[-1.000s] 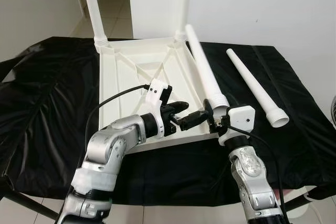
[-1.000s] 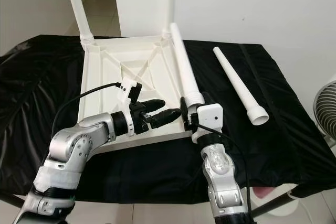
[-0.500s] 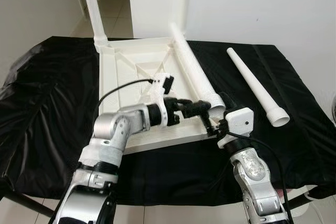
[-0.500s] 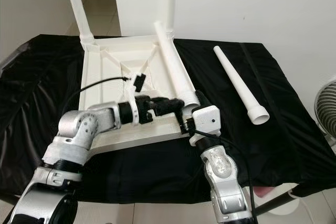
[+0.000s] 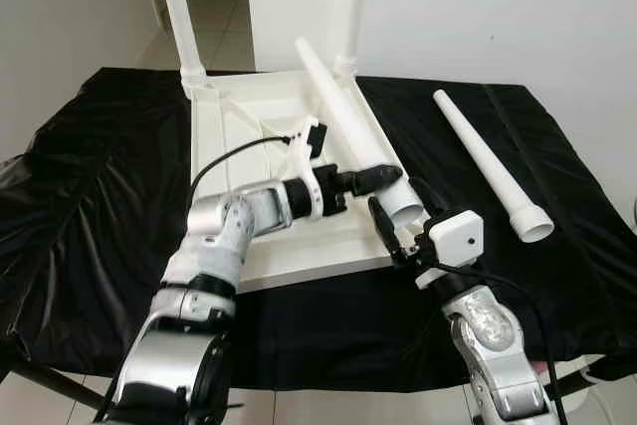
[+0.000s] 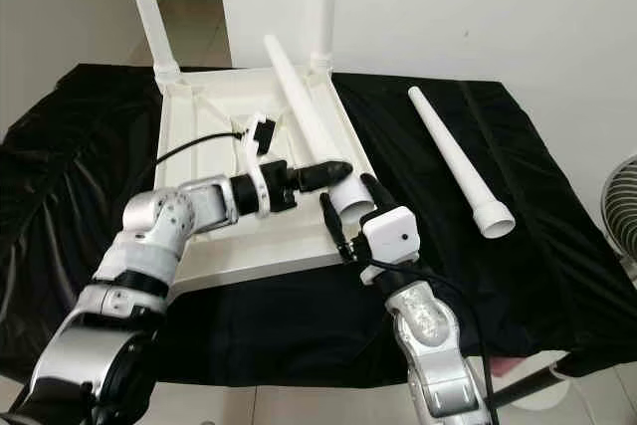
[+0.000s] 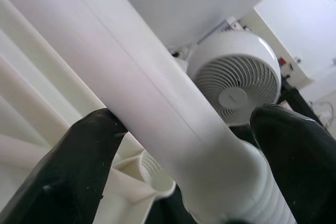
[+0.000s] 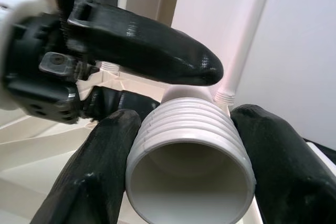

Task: Building children table

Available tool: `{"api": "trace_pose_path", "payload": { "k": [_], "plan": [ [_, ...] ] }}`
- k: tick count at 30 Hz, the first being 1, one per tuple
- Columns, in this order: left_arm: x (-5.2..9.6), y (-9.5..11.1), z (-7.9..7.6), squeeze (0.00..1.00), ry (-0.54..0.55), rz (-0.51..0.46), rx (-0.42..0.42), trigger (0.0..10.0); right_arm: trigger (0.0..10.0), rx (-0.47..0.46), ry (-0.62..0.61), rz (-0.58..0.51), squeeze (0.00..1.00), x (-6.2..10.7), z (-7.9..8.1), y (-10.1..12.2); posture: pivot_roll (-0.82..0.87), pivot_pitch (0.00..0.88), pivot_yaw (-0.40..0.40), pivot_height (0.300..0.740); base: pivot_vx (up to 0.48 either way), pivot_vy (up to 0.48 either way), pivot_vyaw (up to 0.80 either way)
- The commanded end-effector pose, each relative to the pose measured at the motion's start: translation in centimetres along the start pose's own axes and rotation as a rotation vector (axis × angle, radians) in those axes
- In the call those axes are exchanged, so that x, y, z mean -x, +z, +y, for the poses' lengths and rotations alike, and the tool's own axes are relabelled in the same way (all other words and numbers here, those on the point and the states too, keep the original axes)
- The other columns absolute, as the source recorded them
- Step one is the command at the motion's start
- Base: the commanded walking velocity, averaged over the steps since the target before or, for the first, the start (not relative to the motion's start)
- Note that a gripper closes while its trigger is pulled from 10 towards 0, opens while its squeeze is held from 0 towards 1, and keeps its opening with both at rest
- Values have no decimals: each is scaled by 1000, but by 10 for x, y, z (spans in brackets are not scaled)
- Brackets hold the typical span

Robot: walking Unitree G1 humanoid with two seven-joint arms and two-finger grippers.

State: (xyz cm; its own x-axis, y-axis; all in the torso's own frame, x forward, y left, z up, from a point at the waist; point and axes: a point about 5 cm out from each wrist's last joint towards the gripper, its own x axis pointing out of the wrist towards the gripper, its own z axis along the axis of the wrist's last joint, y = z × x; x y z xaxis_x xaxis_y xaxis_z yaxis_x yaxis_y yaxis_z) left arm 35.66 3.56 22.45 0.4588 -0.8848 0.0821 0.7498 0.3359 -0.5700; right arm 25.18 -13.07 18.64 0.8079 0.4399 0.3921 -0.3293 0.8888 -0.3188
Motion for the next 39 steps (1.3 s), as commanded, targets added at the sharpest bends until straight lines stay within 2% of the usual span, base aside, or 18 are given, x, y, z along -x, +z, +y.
{"api": "trace_pose_path", "payload": {
  "k": [1, 6, 13, 20, 21, 22, 23, 24, 39],
  "plan": [
    [-5, 14, -2, 0, 12, -65, -23, 10000, 10000, 0, 81, -6, 0, 3, 11, 1, -80, 81, 34, 740, 0, 0, 0],
    [-10, 31, 1, 0, 59, -129, -4, 10000, 10000, 34, 134, -5, 0, 10, 16, 2, -83, 89, 32, 740, 0, 0, 0],
    [-11, 40, 2, 0, 68, -153, 1, 10000, 10000, 52, 156, 10, 0, 16, 16, 0, -84, 95, 31, 740, 0, 0, 0],
    [-10, 54, 5, 0, 87, -160, -28, 10000, 10000, 60, 149, 69, 0, 29, 13, -8, -87, 106, 35, 740, 0, 0, 0],
    [-8, 54, 6, 0, 88, -145, -29, 9176, 10000, 65, 144, 86, 0, 33, 13, -10, -89, 108, 38, 740, 0, 0, 0],
    [-8, 54, 6, 0, 88, -145, -29, 9176, 10000, 65, 144, 86, 0, 33, 13, -10, -89, 108, 38, 740, 0, 0, 0],
    [-8, 53, 7, 0, 89, -134, -23, 5529, 10000, 66, 143, 88, 0, 33, 13, -10, -89, 108, 38, 740, 0, 0, 0],
    [-7, 53, 6, 0, 76, -127, -22, 0, 10000, 67, 138, 93, 0, 33, 12, -11, -89, 111, 40, 740, 0, 0, 0],
    [-4, 54, 2, 0, 19, -74, -4, 0, 10000, 58, 70, 132, 0, 32, 9, -17, -78, 108, 39, 740, 0, 0, 0]
  ]
}}
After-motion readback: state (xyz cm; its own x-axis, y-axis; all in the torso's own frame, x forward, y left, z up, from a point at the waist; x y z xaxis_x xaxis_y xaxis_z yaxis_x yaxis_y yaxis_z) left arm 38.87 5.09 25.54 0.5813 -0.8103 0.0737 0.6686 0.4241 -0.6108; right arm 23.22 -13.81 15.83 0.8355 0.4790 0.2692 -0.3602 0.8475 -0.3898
